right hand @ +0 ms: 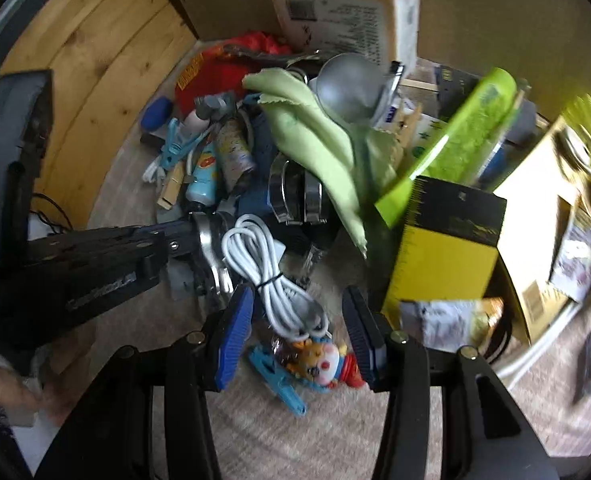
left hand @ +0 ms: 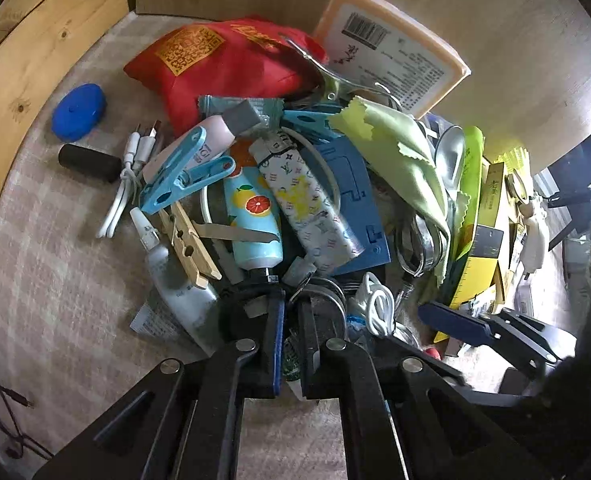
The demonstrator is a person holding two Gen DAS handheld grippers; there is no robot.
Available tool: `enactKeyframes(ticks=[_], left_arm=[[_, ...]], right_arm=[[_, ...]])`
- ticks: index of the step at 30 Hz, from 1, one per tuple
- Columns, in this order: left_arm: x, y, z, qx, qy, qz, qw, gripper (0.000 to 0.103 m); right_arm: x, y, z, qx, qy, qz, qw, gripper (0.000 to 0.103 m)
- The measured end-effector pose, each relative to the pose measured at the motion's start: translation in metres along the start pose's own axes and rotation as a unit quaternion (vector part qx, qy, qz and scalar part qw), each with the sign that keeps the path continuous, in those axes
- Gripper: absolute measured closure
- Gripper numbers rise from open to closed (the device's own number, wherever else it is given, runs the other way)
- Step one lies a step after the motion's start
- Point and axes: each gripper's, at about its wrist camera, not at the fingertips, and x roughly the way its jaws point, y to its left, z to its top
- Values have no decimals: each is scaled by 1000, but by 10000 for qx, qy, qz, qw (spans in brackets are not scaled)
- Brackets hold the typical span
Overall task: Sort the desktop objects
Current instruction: 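Grasp the coiled white cable with the right gripper while the left grasps the silver scissors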
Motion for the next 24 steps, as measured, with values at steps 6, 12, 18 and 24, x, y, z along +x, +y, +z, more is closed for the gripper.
enactKeyframes(ticks=[6,12,18,24], left_arm=[[2,0,-6,27,-1,-62,10000,99],[-2,2,-16,24,16,-214,9998,99],[-15,-1,-33,115,-80,-294,9995,99],[-39,-8,-52,281,-242,-372,9986,99]], right_arm=[[10,-1,1,21,80,193,9998,70],[1,-9,-1,184,96,467,9987,85],[-16,-13,-14,268,-39,558,9981,85],[-41,-16,-28,344,-246,622,9972,87]])
